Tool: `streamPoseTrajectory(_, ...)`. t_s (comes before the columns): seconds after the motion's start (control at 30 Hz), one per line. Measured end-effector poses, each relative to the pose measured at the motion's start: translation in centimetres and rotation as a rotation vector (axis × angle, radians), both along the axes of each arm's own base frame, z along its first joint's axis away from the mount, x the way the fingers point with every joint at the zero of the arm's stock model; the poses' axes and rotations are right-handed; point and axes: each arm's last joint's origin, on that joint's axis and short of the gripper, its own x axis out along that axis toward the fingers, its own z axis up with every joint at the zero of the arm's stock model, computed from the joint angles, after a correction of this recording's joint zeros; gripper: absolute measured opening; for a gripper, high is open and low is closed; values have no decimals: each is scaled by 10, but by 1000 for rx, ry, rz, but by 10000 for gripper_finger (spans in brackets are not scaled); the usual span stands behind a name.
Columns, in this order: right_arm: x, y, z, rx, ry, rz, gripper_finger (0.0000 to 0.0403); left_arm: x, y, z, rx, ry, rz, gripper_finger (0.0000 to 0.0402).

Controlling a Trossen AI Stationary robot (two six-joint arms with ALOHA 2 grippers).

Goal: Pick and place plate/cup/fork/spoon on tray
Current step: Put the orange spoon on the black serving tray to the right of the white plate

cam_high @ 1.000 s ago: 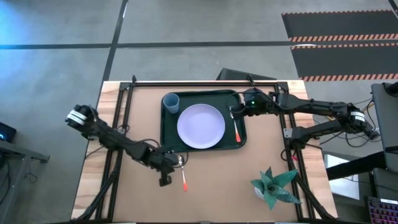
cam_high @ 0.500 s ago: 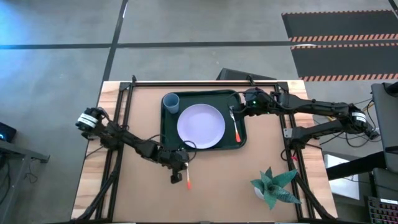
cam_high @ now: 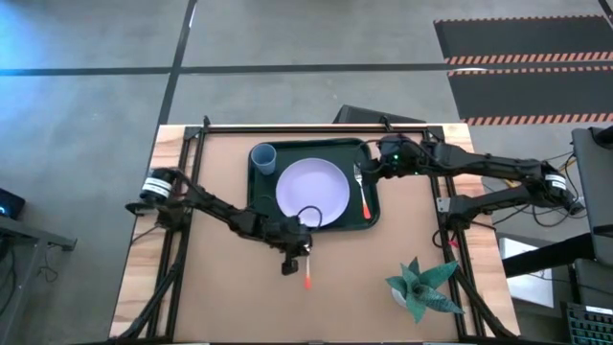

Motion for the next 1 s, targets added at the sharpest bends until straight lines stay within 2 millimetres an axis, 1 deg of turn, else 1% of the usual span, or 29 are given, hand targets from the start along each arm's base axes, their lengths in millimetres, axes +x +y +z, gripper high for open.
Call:
streamPoseTrajectory(0.17,-7,3,9,-4,-48,14,28,20,-3,21,59,-87,-67,0)
streamPoseTrajectory(0.23,-10,6,13,-4,-68,27,28,22,-3,27,78,-97,-82,0)
streamPoseTrajectory(0.33,-13,14,19,32,-112,86,28,19,-2,34,80,-97,-84,0)
streamPoseTrajectory(0.43,-10,33,24,114,-175,192,28,8,0,46,94,-48,-78,0)
streamPoseTrajectory(0.53,-3,62,27,186,-226,294,28,-10,6,65,160,23,-45,0)
streamPoseTrajectory(0.63,6,95,27,219,-259,333,28,-34,14,87,252,86,12,0)
streamPoseTrajectory(0.73,16,129,18,228,-264,305,28,-57,21,106,278,93,40,0)
streamPoseTrajectory(0.83,32,161,1,240,-276,268,28,-77,26,114,272,72,47,0)
streamPoseTrajectory(0.93,54,187,-25,283,-276,237,28,-93,29,115,273,72,48,0)
streamPoseTrajectory(1.0,71,198,-46,308,-273,216,28,-100,31,113,274,73,48,0)
